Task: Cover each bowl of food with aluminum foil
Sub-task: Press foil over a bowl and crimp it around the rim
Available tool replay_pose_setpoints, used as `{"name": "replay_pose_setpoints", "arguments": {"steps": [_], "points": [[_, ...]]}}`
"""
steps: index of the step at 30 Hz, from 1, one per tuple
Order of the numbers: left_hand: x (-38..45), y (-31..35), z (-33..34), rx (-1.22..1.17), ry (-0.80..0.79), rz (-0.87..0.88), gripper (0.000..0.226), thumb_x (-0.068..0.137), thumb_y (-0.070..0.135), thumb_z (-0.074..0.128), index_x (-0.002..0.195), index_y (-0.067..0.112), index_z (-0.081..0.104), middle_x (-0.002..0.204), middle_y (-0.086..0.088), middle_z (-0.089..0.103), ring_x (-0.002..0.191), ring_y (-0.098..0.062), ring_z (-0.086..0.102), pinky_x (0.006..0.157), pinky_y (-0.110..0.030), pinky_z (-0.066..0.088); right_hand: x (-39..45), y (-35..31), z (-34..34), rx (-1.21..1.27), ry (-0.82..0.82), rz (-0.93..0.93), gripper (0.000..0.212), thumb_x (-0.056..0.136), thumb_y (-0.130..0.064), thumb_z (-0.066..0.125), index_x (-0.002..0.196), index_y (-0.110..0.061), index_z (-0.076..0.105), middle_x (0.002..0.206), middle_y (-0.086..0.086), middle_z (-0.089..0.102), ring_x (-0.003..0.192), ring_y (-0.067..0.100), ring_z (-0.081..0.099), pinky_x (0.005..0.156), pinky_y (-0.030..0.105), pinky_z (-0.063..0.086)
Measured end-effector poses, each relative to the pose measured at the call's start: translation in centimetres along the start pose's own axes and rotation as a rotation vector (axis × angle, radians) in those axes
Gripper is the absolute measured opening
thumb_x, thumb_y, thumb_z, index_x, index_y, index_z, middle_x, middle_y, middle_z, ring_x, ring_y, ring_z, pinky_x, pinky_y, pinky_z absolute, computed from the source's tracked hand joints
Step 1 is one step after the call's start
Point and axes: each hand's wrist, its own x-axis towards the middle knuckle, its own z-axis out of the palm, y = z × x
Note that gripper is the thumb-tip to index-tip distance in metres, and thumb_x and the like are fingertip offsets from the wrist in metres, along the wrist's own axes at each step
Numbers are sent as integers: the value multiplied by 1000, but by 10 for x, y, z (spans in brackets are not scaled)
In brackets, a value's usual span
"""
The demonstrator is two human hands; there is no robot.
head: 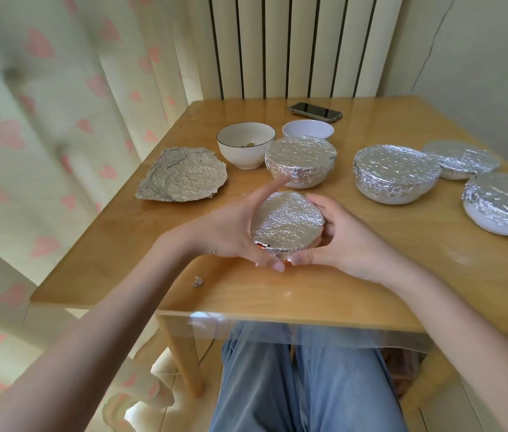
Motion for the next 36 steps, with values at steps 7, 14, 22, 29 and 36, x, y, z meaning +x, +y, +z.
{"name": "replay_pose_setpoints", "arguments": {"steps": [7,14,22,29,36], "points": [[2,1,18,-49,279,-109,136,49,35,97,155,28,11,151,-2,31,138,-6,26,106,-14,19,29,-8,-21,41,-229,-6,114,46,-21,83,145,-18,25,139,-8,45,122,0,49,107,22,38],[-1,14,18,-2,204,-193,150,51,49,90,153,30,-19,163,-6,2,149,-15,0,115,-25,7,39,-5,-36,-41,-404,-4,131,49,-40,86,152,-26,6,154,-15,23,138,-2,27,116,26,23],[-1,19,3,39,163,-183,137,46,79,72,152,46,-8,164,11,-1,150,-15,-11,121,-43,0,19,-24,3,195,323,57,38,97,-39,46,130,-20,52,115,-21,54,107,-9,50,73,-9,32],[12,20,25,195,236,-219,125,40,71,48,154,33,13,154,-5,27,141,-26,21,105,-24,16,46,-31,41,280,540,183,41,99,-45,35,119,-22,63,114,-6,62,107,14,54,86,29,40],[12,35,20,277,109,-380,147,49,79,75,146,42,-30,163,-14,-7,149,-39,-7,117,-58,0,48,-23,16,499,272,171,55,100,-53,21,131,-21,54,127,-5,57,124,12,48,106,34,37]]}}
